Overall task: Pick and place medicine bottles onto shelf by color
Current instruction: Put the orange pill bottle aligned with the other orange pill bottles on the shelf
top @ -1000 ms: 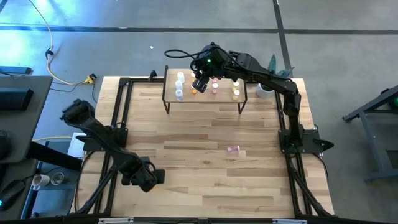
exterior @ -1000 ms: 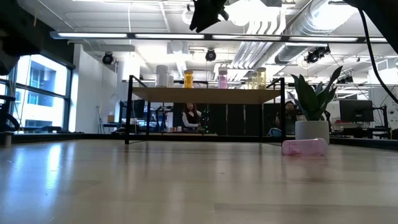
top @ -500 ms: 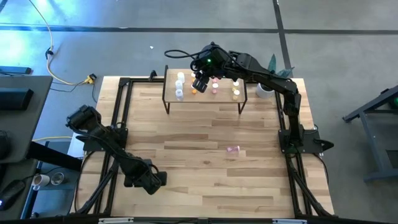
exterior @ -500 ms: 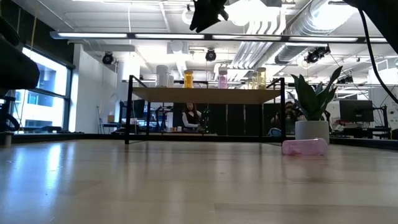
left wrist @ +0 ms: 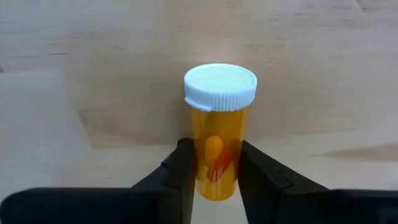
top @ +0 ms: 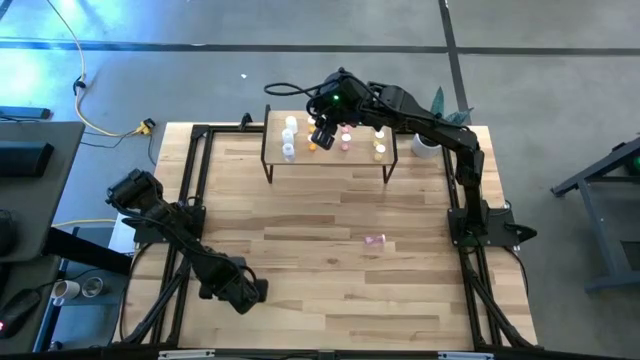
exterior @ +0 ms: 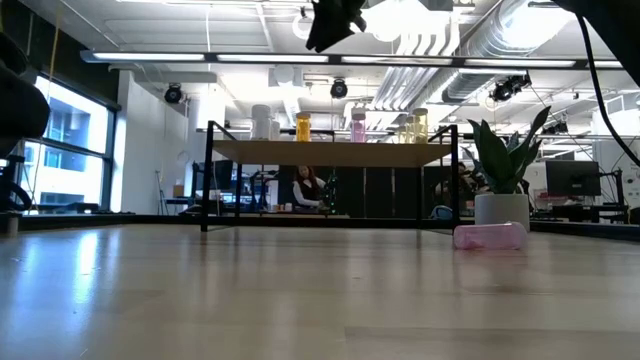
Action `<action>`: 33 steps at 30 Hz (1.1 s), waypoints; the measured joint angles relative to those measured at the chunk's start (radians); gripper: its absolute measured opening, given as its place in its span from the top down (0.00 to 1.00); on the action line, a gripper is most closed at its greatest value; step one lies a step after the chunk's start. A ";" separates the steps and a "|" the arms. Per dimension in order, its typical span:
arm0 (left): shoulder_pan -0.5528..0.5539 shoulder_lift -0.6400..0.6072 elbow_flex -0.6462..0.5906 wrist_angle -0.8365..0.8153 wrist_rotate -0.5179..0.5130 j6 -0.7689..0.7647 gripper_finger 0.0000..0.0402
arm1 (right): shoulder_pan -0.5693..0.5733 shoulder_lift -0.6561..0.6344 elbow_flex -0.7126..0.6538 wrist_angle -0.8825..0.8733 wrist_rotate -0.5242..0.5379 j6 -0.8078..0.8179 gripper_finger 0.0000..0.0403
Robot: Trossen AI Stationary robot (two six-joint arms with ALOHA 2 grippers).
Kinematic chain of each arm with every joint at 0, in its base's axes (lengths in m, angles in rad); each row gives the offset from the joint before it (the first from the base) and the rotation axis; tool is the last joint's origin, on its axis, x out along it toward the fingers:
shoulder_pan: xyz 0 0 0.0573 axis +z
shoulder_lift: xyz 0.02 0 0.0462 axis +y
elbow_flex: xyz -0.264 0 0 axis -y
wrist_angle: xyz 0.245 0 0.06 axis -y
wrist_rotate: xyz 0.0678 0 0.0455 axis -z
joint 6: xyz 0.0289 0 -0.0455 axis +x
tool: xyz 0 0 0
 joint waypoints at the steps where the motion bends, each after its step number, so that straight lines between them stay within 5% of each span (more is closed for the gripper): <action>1: 0.000 0.000 0.000 0.005 -0.003 0.004 0.79 | 0.000 0.000 0.000 -0.004 0.000 -0.001 0.58; 9: 0.006 -0.038 -0.003 0.011 -0.120 0.038 0.78 | -0.002 -0.009 -0.001 -0.060 -0.009 -0.027 0.58; 18: 0.046 -0.153 -0.003 0.027 -0.406 0.167 0.78 | -0.025 -0.068 0.000 -0.089 -0.227 -0.044 0.58; 27: 0.179 -0.283 -0.002 0.114 -0.627 0.610 0.78 | -0.026 -0.115 0.000 -0.189 -0.302 -0.044 0.58; 33: 0.315 -0.354 -0.002 0.183 -0.601 0.931 0.78 | -0.023 -0.137 0.000 -0.231 -0.432 -0.017 0.58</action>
